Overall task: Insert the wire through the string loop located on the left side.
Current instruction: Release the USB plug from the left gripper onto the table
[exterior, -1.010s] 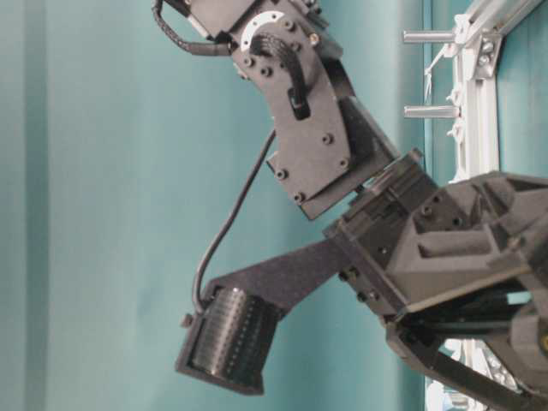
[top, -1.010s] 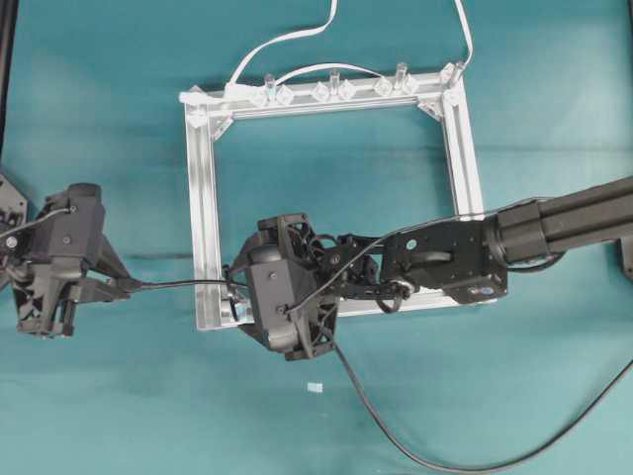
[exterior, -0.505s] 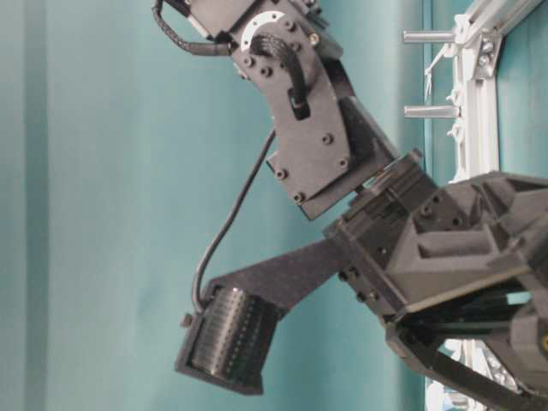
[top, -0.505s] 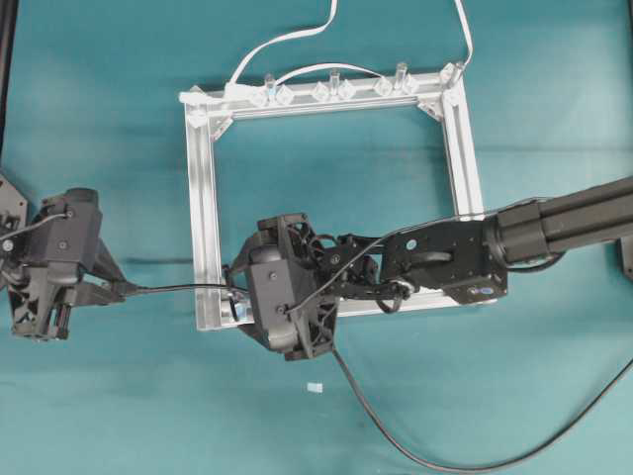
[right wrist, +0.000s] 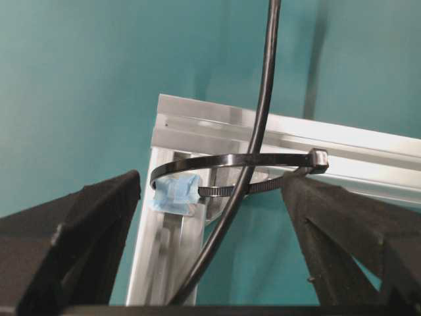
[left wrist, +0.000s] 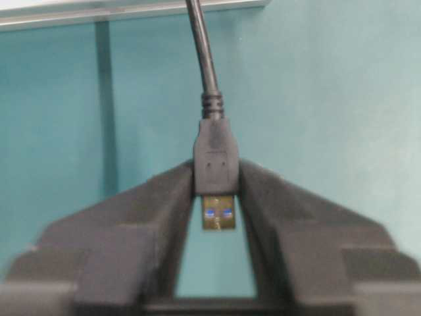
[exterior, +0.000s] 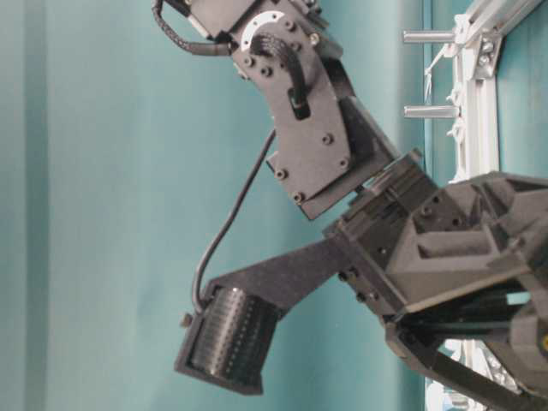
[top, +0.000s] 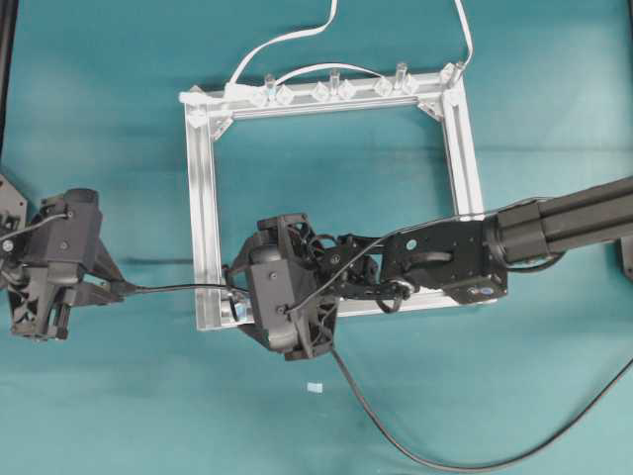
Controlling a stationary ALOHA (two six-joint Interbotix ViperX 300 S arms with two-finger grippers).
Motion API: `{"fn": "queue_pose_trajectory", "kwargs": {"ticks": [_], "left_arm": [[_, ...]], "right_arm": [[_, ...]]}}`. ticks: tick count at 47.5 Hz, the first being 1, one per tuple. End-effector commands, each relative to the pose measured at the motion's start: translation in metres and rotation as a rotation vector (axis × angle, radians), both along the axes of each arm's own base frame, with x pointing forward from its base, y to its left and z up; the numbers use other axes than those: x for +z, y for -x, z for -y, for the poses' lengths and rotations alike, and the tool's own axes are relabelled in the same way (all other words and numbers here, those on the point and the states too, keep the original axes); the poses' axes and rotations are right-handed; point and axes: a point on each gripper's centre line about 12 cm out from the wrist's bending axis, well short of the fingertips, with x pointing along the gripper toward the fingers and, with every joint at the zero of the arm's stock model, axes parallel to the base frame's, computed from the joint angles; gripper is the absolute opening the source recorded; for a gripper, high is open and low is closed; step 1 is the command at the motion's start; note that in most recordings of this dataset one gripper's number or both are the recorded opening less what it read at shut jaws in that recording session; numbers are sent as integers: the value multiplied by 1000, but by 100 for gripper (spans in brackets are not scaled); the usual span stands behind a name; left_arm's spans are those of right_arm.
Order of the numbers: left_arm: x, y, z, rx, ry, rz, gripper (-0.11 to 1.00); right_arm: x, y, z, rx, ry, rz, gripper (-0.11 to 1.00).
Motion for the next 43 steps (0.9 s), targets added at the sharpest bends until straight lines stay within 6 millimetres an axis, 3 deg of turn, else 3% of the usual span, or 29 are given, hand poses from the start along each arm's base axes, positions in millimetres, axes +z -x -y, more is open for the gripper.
{"fn": "queue_pose_trajectory", "kwargs": {"ticks": [1,5,9,14,43], "left_arm": [[4,-4,2,-1,7,6,44],[4,-3,2,0,3,-10,69],[4,-3,2,-2,1,-15,84],[4,-3,2,-2,0,-14,78],[13,-2,2,-6,8,28,79]], "right_arm": [[16,-3,3,-8,-1,42,93],[16,-3,3,-7,0,42,93],[16,-3,3,-7,0,42,93],[16,-3,3,-7,0,42,93],[19,7,4,-5,-2,32,93]]}}
